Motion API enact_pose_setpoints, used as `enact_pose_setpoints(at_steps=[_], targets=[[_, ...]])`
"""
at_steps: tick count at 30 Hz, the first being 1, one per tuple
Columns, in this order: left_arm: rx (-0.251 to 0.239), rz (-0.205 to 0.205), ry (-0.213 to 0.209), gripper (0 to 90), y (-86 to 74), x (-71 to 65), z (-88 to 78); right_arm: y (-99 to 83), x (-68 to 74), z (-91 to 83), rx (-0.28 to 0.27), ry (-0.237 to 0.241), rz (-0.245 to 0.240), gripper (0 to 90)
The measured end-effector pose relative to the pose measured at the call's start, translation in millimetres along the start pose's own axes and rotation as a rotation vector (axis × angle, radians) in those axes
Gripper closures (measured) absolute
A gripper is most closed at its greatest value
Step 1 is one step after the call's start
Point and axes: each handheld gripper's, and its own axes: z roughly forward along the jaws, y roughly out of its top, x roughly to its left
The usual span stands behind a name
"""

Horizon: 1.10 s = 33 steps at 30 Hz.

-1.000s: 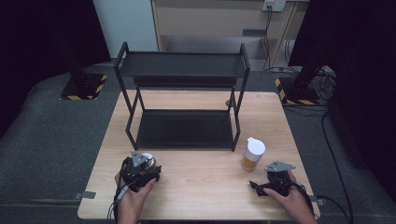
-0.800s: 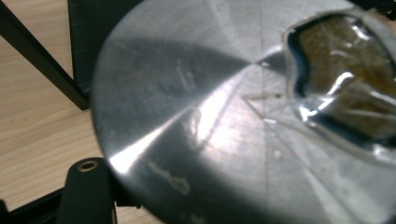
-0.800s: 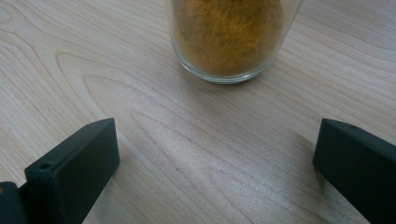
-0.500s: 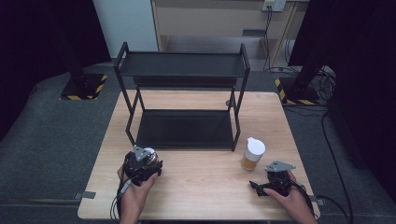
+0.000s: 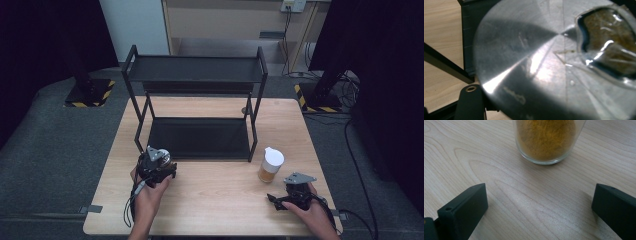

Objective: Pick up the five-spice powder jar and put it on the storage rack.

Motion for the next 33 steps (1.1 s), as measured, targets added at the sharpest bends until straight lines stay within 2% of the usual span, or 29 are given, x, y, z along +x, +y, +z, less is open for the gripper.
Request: enact_pose_setpoints(at_steps=[13, 33], targets=[[0.003, 0.009, 0.009, 29.6, 21.8, 6.8, 22.9, 0.1, 0.0, 0.0, 0.0, 0.0, 0.0, 1.4], [0.022, 0.01, 0.018, 29.6, 57.5, 13.0, 69.3, 0.0, -0.1, 0.0, 0.0, 0.0, 0.0, 1.4]])
